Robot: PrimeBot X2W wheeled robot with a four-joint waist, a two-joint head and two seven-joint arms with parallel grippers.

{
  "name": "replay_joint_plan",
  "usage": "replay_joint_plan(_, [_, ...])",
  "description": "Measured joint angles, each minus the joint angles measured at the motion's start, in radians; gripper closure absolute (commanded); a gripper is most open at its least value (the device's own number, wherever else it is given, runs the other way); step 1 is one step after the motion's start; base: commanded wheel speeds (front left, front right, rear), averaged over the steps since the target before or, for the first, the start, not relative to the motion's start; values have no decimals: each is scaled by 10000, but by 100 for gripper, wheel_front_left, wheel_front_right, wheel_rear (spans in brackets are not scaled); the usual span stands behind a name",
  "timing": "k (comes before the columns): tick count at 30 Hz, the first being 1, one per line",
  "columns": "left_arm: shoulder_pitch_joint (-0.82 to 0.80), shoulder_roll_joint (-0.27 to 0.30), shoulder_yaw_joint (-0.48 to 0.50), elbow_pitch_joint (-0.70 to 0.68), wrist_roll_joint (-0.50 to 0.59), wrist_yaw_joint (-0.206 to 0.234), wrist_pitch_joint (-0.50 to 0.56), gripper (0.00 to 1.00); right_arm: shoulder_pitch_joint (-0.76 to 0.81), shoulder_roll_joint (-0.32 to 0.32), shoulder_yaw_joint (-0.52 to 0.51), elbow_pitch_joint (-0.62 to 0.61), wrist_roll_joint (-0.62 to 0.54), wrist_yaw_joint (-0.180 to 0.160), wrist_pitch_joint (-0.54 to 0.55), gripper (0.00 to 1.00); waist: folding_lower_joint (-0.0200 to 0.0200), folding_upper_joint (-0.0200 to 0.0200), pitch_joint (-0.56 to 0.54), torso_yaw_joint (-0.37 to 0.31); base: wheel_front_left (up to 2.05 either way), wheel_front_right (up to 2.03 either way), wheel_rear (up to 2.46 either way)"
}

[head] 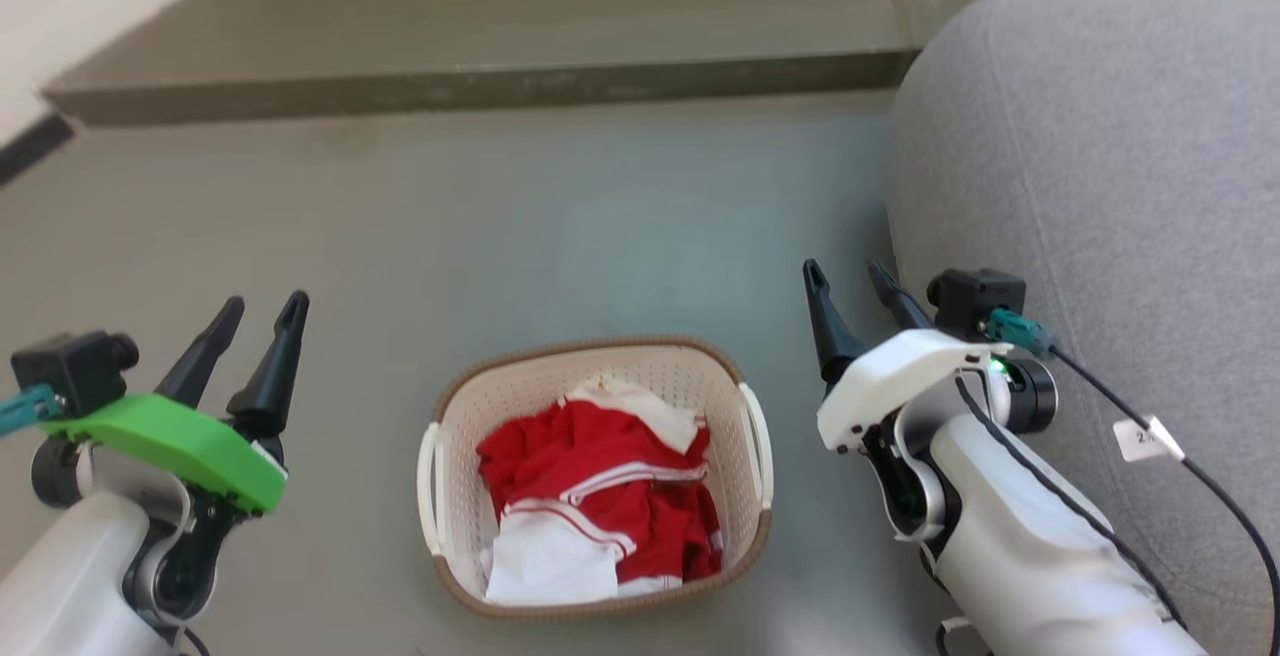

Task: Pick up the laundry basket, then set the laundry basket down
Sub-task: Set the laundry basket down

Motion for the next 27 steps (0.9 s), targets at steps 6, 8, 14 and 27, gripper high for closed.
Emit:
replay_joint_plan(6, [804,-219,1254,-138,594,0,0,0,611,12,-629,-683,-587,0,0,0,0,0,-782,40,0,0,0])
replay_joint_plan(8, [975,-293,1760,-378,894,2,0,0,771,0,-813,-1014,-857,0,0,0,0,0,-983,54,0,0,0])
replay_joint_plan(14, [1721,-554,2633,-813,1659,2,0,0,1347,15,-1101,-1889,-1572,0,0,0,0,0,-1332,99,0,0,0])
replay_joint_plan(27, [3305,-1315,4591,-1870,3417,2,0,0,2806,25,-2472,-3350,-3124,0,0,0,0,0,-1520,95,0,0,0])
